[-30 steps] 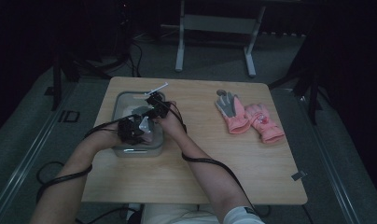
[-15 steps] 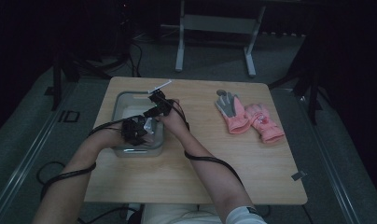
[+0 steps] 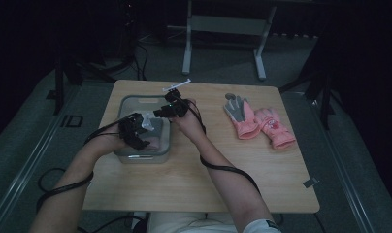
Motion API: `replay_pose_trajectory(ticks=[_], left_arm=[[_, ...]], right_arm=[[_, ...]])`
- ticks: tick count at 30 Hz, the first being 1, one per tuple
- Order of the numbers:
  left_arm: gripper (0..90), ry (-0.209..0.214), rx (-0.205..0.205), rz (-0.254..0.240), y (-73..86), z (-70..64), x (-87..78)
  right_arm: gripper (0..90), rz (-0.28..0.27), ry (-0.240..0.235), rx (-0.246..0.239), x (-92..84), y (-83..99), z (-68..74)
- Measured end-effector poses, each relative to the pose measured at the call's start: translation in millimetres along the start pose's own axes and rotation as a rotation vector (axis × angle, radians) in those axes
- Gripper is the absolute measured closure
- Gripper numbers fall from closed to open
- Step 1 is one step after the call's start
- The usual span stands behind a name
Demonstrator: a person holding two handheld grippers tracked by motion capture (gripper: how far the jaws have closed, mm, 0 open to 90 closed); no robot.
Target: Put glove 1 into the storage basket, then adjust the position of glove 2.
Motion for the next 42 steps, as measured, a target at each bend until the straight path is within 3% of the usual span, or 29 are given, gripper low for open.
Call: replay_pose_trajectory(ticks=[1, 4, 6, 8, 13, 15, 19, 22, 26, 28, 33, 42], left_arm=[[31.5, -0.009, -0.021, -0.025, -0.7, 1.3, -3.4], [24.5, 0.015, -0.075, -0.092, -2.9, 3.0, -11.4], [19.0, 0.071, -0.103, -0.139, -5.3, 0.7, -13.8], [14.2, 0.093, -0.122, -0.173, -8.5, -3.7, -14.2], [10.2, 0.150, -0.165, -0.243, -15.5, -13.7, -11.6], [8.1, 0.144, -0.172, -0.262, -19.9, -18.5, -11.0], [6.2, 0.134, -0.130, -0.306, -31.1, -32.3, -15.1], [4.6, 0.161, -0.122, -0.339, -40.7, -41.2, -17.8], [4.5, 0.175, -0.078, -0.373, -51.8, -55.7, -16.1], [4.5, 0.183, -0.058, -0.365, -56.5, -62.8, -11.8], [4.1, 0.255, -0.024, -0.364, -69.8, -84.6, -0.6], [1.4, 0.300, 0.030, -0.321, -82.6, -119.8, 29.1]], right_arm=[[55.4, -0.002, 0.001, -0.002, -3.2, 0.6, -1.9], [55.0, -0.007, 0.001, -0.006, -11.3, 4.5, -8.7], [54.9, -0.006, -0.002, -0.010, -16.1, 8.5, -11.9], [58.7, 0.001, -0.004, -0.017, -21.7, 15.8, -16.0], [58.5, 0.003, 0.001, -0.049, -34.4, 33.6, -25.6], [57.7, -0.003, 0.011, -0.057, -41.7, 41.2, -31.6], [56.6, -0.013, 0.038, -0.076, -55.3, 50.7, -44.7], [56.7, -0.014, 0.073, -0.075, -65.4, 57.4, -57.8], [57.1, -0.025, 0.105, -0.063, -80.2, 67.6, -78.0], [57.5, -0.029, 0.120, -0.055, -88.2, 72.8, -88.4], [58.1, -0.048, 0.158, -0.040, -107.7, 84.0, -113.4], [58.8, -0.057, 0.245, -0.014, -131.6, 94.0, -153.3]])
Point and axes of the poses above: each handheld gripper's, and its own axes: x roughly forward along the jaws, y roughly out of its underside, z roughly to its left, the point moved 2 cm from there along x, roughly forward along the jaws, and after that the axes turned 10 degrees about y, right-handed, at the moved point
